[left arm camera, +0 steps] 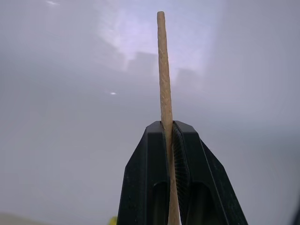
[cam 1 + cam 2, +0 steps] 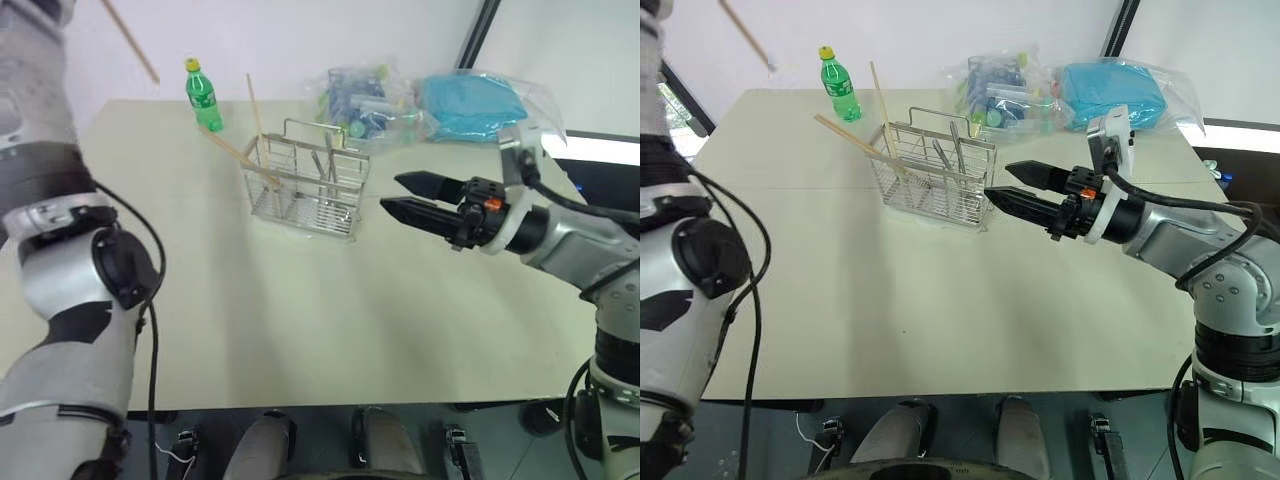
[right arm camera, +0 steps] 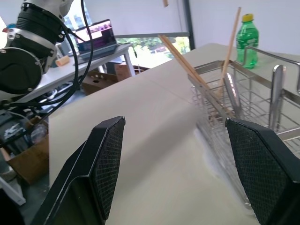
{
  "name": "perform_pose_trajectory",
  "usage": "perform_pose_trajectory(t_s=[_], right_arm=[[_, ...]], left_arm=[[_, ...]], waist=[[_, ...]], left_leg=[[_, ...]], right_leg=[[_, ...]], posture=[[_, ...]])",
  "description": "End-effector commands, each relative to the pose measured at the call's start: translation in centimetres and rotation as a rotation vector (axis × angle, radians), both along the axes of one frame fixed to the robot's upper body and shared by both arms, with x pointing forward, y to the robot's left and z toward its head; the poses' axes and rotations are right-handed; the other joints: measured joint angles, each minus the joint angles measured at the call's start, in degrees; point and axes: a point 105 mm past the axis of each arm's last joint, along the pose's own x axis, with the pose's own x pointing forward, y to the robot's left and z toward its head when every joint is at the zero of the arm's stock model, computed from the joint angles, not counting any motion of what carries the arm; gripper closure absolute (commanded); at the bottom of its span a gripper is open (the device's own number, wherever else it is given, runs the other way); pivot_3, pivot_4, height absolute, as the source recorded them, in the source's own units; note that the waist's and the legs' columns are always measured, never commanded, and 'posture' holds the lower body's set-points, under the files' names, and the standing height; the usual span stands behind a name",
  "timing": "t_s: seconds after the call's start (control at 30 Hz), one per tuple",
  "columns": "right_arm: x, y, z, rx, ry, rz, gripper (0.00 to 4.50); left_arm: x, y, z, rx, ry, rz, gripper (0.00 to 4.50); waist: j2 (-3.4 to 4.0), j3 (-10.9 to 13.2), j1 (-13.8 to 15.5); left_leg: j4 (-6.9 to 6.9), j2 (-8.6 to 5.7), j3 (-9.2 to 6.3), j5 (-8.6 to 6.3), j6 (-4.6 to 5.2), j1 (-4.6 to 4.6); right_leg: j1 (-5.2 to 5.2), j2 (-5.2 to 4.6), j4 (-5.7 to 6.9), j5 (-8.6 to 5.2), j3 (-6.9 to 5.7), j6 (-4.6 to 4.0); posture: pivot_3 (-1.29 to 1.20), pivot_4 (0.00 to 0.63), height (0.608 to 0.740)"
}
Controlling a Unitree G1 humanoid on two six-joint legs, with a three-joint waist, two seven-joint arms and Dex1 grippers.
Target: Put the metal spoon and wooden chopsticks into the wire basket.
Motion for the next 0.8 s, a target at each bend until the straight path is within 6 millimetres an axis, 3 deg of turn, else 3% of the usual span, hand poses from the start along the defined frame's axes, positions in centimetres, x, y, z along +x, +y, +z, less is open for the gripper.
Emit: perform_pose_trajectory(t_s=[0.03,0.23,0.5,0.53,0.77,0.8], right_arm=[[0.0,-0.6,1.6,0.020,-0.064,-0.042,0.96],[0.2,-0.7,1.3,0.020,-0.063,-0.086,0.96],[1.0,-1.4,1.4,0.047,-0.059,-0.165,0.96],[1.1,-1.5,1.4,0.049,-0.059,-0.174,0.96],[1.7,-1.5,1.5,0.063,-0.054,-0.196,0.96],[1.7,-1.5,1.5,0.062,-0.053,-0.195,0.96]], left_arm=[[0.5,-4.1,0.4,0.023,-0.053,-0.150,4.45],[2.3,-6.9,-2.0,0.047,-0.003,-0.235,4.45],[2.9,-9.2,-3.7,0.128,0.029,-0.277,4.45],[2.8,-9.3,-3.7,0.128,0.031,-0.281,3.73],[2.6,-9.0,-3.7,0.109,0.041,-0.302,0.33],[2.5,-8.9,-3.6,0.105,0.040,-0.301,0.03]], waist=[[0.00,0.0,0.0],[0.00,0.0,-1.1],[0.00,0.0,-1.3],[0.00,0.0,-1.3],[0.01,0.0,-1.4],[0.01,0.0,-1.4]], left_leg=[[0.01,0.00,0.00,0.00,0.00,0.00],[-0.10,0.05,0.09,0.00,0.01,-0.02],[-0.08,0.04,0.08,-0.01,0.03,-0.04],[-0.07,0.03,0.07,-0.01,0.03,-0.05],[-0.07,0.03,0.06,-0.01,0.04,-0.04],[-0.07,0.03,0.06,-0.01,0.04,-0.04]], right_leg=[[0.01,0.00,0.00,0.00,0.00,0.00],[-0.13,0.03,0.04,0.01,0.01,0.01],[-0.10,0.03,0.03,0.01,0.01,0.02],[-0.10,0.03,0.03,0.01,0.01,0.02],[-0.10,0.03,0.03,0.02,0.01,0.03],[-0.10,0.03,0.03,0.02,0.01,0.03]], posture=[[0.00,0.150,0.709],[0.00,0.150,0.709],[0.00,0.150,0.709],[0.00,0.150,0.709],[0.00,0.150,0.709],[0.00,0.150,0.709]])
